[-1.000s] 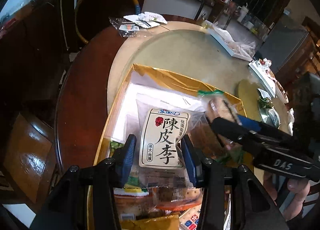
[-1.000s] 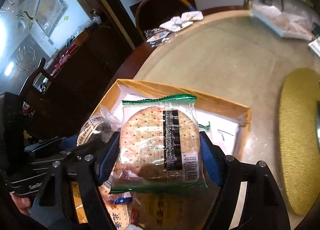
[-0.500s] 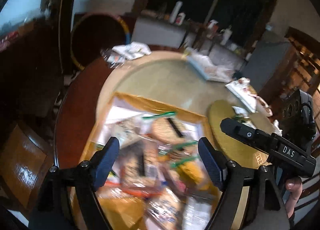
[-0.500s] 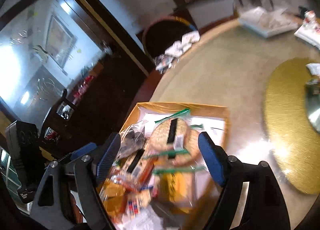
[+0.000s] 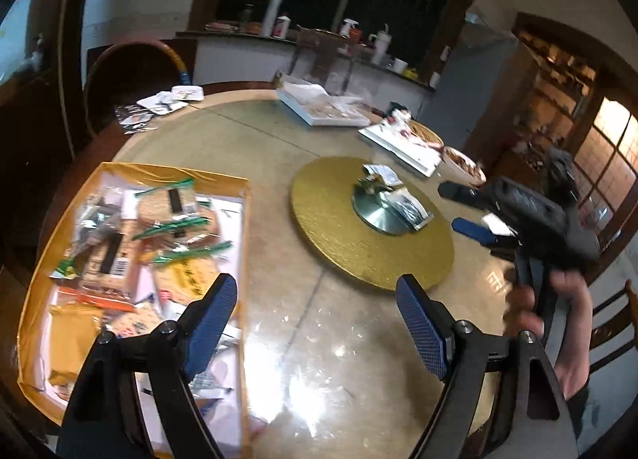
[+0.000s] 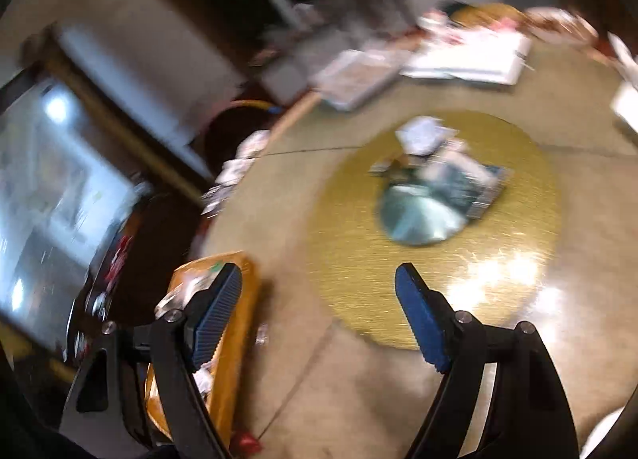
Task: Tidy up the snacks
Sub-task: 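Withdraw both tools from the tray toward the lazy susan, then grasp the green floral sachet on the lazy susan with right tool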
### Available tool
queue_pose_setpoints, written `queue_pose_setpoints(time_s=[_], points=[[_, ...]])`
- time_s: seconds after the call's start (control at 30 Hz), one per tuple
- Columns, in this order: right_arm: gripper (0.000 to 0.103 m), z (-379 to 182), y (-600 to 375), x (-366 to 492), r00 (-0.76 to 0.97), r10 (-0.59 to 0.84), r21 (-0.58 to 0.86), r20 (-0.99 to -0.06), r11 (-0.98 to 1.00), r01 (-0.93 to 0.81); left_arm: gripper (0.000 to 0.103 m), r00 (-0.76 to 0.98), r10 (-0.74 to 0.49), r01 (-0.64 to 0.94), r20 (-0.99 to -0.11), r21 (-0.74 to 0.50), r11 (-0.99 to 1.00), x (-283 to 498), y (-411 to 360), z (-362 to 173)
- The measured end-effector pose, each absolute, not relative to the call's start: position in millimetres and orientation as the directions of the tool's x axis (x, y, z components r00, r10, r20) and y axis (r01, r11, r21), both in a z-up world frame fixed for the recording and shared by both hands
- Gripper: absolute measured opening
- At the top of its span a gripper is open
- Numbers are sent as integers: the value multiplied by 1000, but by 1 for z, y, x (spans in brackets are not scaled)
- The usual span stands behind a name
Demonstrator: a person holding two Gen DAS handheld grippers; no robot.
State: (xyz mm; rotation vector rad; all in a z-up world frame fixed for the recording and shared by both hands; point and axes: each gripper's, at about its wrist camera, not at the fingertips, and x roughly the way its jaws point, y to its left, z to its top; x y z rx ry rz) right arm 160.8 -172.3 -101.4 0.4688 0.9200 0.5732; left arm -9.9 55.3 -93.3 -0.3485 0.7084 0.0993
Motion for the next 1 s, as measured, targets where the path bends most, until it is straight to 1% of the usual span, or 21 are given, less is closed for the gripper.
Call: queue_pose_setpoints(time_s=[0.07,0.23,0.33,0.43,0.5,0.6,0.77,0.8,0.87,1.0], points=[[80,-106,-188,183,491,590,580,-640,791,-195,82,755,-35,-199,-654,-280,939,-10,51,-94],[80,-121,-193,232,509,477,469,-717,870,-154,82,750,-45,-195,-660,-285,938,-11,44,-97],[80,-137,-187,259,526,387,362,-757,919,-155,82,748,-49,-201,-661,-297,933,-17,50,-101],[80,-155,-180,277,511,350,310,-785,936,-165,82,746,-56,-210,-664,-315,926,-20,58,-105],[80,-164,-177,288,504,344,302,-792,939,-166,82,749,-67,-211,-660,-333,919,-23,63,-106],[80,-169,-168,300,520,282,228,-807,959,-165,82,754,-66,-213,-653,-338,917,-28,67,-105],[80,-182,-156,310,482,291,226,-826,956,-188,82,762,-65,-195,-644,-325,925,-31,64,-103],[78,-183,-153,308,483,282,212,-829,958,-194,82,762,-63,-194,-645,-319,928,-30,62,-103],[63,-187,-149,305,476,241,168,-846,967,-191,82,760,-62,-190,-648,-311,931,-28,60,-102],[60,-187,-143,299,481,213,137,-850,972,-188,82,755,-64,-180,-652,-300,937,-25,52,-101]])
